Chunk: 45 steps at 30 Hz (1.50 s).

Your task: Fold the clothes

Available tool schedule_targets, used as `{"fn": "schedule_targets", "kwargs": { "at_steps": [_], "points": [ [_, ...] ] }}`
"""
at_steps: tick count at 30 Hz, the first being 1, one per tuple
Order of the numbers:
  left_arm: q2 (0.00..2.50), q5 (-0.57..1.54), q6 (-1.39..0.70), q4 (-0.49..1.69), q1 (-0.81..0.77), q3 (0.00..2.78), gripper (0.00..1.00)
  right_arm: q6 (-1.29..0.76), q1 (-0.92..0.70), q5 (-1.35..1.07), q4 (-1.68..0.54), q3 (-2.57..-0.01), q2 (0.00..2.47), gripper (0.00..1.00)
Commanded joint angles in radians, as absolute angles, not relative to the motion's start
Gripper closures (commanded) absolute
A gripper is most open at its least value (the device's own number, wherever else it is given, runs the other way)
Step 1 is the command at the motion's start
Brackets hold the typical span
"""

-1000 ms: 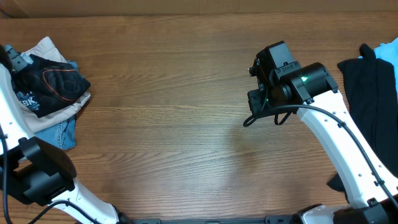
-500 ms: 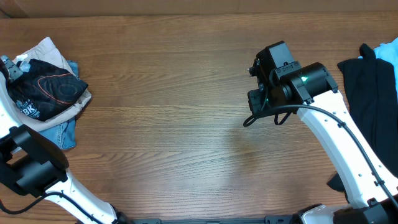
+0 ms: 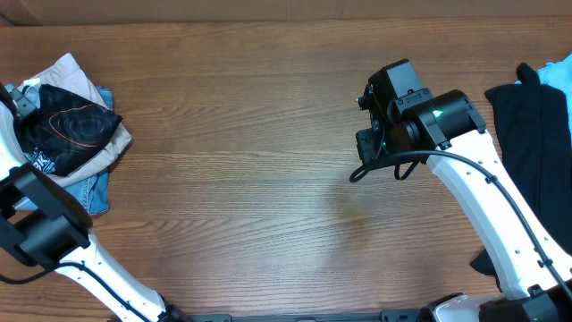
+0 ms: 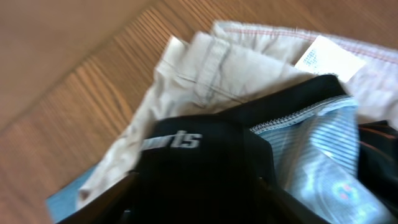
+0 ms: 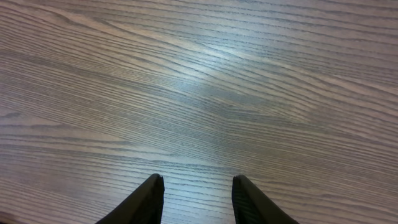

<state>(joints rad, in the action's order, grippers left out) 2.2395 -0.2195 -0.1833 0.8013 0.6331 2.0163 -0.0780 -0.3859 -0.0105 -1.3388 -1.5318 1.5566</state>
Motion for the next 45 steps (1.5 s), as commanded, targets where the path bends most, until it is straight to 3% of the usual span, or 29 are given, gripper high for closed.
{"fn": "schedule_targets", "kwargs": {
  "at_steps": [1, 14, 21, 25, 26, 28, 29, 35, 39, 43, 44, 45],
  "points": [
    [2.286, -0.188, -0.155, 0.8, 0.641, 2.026, 0.38, -0.083, -0.379, -0.001, -1.337, -1.548, 1.526, 0.6],
    [2.082, -0.158, -0.127, 0.793, 0.641, 2.061, 0.37, -0.083, -0.379, -0.001, -1.336, -1.548, 1.526, 0.6],
    [1.968, 0.279, -0.128, 1.055, 0.635, 2.061, 0.23, -0.083, -0.379, -0.001, -1.326, -1.548, 1.526, 0.6],
    [1.97, 0.464, -0.126, 1.176, 0.613, 2.052, 0.29, -0.083, -0.379, -0.001, -1.309, -1.548, 1.526, 0.6],
    [1.97, 0.455, -0.12, 1.189, 0.602, 2.052, 0.3, -0.083, -0.379, -0.001, -1.294, -1.548, 1.526, 0.58],
    [1.969, 0.453, -0.099, 1.206, 0.57, 2.052, 0.3, -0.106, -0.376, -0.001, -1.246, -1.548, 1.526, 0.36],
    [1.968, 0.452, -0.085, 1.213, 0.547, 2.052, 0.3, -0.112, -0.373, -0.001, -1.222, -1.548, 1.528, 0.31],
    [1.967, 0.324, -0.043, 1.277, 0.358, 2.052, 0.29, -0.16, -0.315, -0.033, -1.104, -1.548, 1.542, 0.08],
    [1.967, 0.233, 0.0, 1.281, 0.196, 2.052, 0.26, -0.158, -0.243, -0.054, -1.076, -1.548, 1.559, 0.0],
    [1.967, 0.089, 0.004, 1.29, 0.053, 2.052, 0.21, -0.157, -0.167, -0.054, -1.039, -1.548, 1.578, 0.0],
    [1.967, 0.045, 0.004, 1.289, 0.003, 2.052, 0.0, -0.157, -0.142, -0.054, -1.022, -1.548, 1.586, 0.0],
    [1.967, 0.027, 0.004, 1.289, -0.024, 2.052, 0.0, -0.157, -0.13, -0.054, -1.011, -1.548, 1.592, 0.0]
  ]
}}
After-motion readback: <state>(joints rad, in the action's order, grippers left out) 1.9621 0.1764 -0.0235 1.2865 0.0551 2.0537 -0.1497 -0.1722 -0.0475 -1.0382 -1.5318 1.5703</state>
